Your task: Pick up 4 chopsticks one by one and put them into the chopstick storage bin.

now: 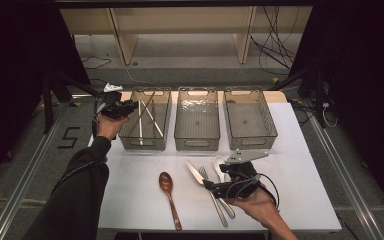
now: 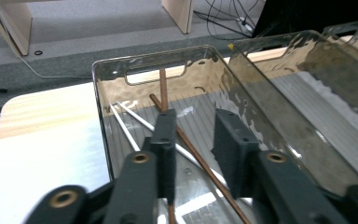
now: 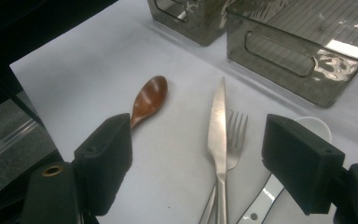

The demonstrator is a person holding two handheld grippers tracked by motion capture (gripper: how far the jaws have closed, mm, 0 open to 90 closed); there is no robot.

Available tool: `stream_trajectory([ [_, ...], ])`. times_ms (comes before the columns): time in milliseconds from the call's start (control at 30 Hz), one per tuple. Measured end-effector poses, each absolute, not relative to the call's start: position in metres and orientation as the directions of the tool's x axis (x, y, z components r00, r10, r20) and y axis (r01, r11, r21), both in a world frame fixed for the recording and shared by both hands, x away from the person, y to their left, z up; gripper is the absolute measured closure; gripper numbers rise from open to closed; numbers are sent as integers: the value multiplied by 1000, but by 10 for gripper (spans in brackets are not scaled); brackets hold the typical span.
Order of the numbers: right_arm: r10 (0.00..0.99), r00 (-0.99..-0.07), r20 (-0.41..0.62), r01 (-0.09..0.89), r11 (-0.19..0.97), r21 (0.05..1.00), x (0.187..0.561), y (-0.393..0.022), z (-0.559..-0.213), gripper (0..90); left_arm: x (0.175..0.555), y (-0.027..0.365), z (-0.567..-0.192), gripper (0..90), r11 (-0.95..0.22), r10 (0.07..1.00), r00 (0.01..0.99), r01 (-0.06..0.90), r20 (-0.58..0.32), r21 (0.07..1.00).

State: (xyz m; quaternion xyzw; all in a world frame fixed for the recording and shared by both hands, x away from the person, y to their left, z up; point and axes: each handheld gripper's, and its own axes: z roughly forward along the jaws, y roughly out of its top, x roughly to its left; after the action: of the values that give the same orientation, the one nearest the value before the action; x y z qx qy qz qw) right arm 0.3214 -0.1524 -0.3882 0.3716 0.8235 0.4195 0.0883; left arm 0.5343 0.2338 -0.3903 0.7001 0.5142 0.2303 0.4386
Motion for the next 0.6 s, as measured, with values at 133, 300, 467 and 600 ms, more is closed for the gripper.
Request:
stream_trajectory([
  [133, 688, -706, 168, 541, 370, 755, 322, -153, -389, 253, 520, 233, -383, 541, -58, 915, 369, 522, -164, 851],
  [300, 690, -705, 167, 541, 370, 755, 322, -153, -389, 251, 496, 229, -379, 441, -42, 911, 370, 517, -179, 855],
  [467, 696, -700, 163, 543, 369, 754, 323, -154, -390, 251, 475, 231, -379, 356, -31, 886, 412, 509, -212, 860],
  [600, 701, -695, 162, 546, 369, 752, 324, -155, -391, 250, 462, 230, -379, 311, -32, 856, 459, 505, -238, 862],
])
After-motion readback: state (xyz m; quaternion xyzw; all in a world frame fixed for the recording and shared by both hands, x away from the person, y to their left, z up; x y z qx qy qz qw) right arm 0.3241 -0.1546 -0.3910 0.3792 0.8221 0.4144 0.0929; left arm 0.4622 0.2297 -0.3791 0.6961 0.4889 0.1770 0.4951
